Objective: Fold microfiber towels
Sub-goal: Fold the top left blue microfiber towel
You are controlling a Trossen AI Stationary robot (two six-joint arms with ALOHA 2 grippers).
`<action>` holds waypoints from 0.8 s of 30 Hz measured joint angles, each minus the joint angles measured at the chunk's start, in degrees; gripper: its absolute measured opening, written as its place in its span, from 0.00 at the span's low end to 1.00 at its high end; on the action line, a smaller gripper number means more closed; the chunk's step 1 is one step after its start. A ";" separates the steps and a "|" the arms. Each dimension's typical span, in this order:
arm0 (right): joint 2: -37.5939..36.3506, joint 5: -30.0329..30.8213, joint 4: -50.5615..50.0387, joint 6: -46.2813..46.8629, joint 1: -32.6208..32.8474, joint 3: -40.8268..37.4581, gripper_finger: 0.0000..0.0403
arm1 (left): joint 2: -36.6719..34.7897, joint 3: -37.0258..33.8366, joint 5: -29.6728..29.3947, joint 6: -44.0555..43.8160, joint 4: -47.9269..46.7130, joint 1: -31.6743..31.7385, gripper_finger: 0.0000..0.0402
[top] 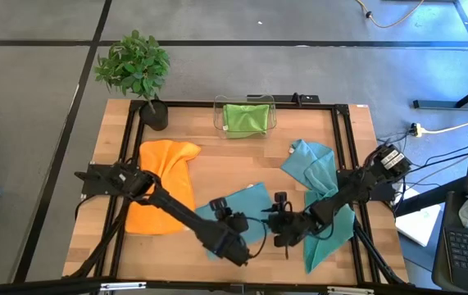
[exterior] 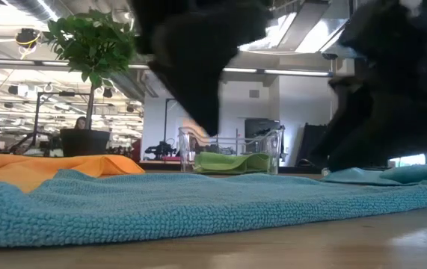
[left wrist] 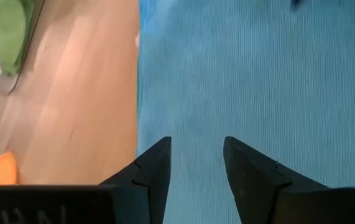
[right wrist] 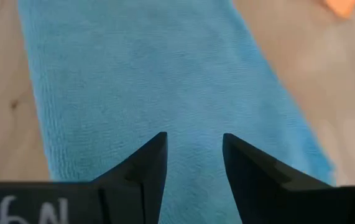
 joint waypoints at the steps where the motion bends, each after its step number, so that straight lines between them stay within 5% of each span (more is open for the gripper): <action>1: 0.00 -1.81 3.55 -0.48 -0.34 -1.83 0.39 | 0.00 0.00 0.13 0.88 1.12 0.31 0.35; 5: -0.50 -8.02 12.80 -0.30 -1.57 -7.03 0.39 | -0.02 -1.85 1.58 5.31 5.86 0.02 0.33; 15: -5.39 -12.93 10.56 2.52 -2.60 -9.63 0.39 | 0.02 -7.62 3.07 6.25 6.84 -0.48 0.18; 20: -6.46 -13.27 9.36 0.73 -3.03 -9.59 0.39 | 0.04 -10.23 2.54 14.53 12.72 1.30 0.08; 24: -8.23 -13.14 6.16 1.22 -3.49 -9.59 0.39 | 0.02 -10.70 7.77 19.65 14.59 3.40 0.01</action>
